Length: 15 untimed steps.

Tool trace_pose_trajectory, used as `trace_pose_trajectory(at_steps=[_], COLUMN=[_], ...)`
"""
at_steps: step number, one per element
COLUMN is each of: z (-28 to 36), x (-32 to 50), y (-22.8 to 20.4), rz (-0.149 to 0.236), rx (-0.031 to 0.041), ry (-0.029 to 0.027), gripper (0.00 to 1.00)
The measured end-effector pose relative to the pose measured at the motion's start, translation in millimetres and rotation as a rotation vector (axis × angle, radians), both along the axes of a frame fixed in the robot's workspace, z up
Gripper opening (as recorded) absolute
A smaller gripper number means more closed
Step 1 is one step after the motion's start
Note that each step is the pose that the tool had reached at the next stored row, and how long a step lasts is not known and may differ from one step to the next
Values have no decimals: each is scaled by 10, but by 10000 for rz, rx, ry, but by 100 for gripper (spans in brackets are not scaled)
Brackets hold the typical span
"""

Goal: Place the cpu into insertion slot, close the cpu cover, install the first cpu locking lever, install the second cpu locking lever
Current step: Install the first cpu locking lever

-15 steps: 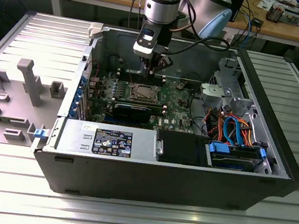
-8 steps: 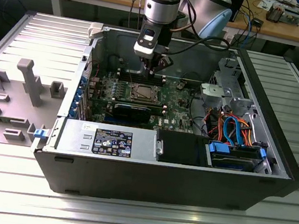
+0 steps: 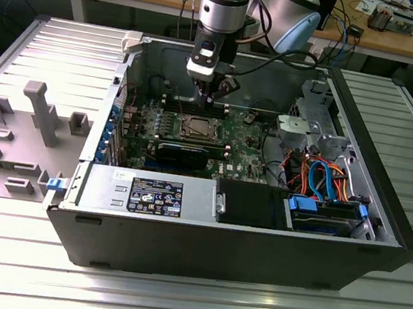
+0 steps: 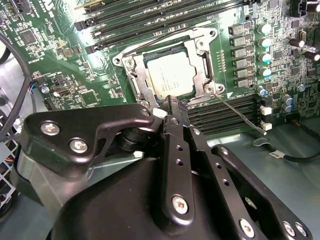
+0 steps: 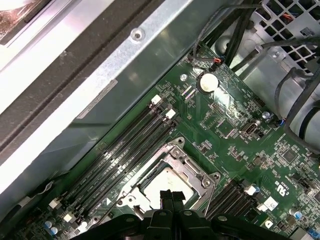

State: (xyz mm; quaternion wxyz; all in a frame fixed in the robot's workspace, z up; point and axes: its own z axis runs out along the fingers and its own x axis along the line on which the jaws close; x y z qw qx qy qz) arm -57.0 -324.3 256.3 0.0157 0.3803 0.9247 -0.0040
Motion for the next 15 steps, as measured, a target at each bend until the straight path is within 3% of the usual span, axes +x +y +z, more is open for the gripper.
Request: trace_pose_trajectory(at_steps=[15], z=[0], x=[0], y=[0], rz=[487], rx=[0], ry=[0], gripper=[11])
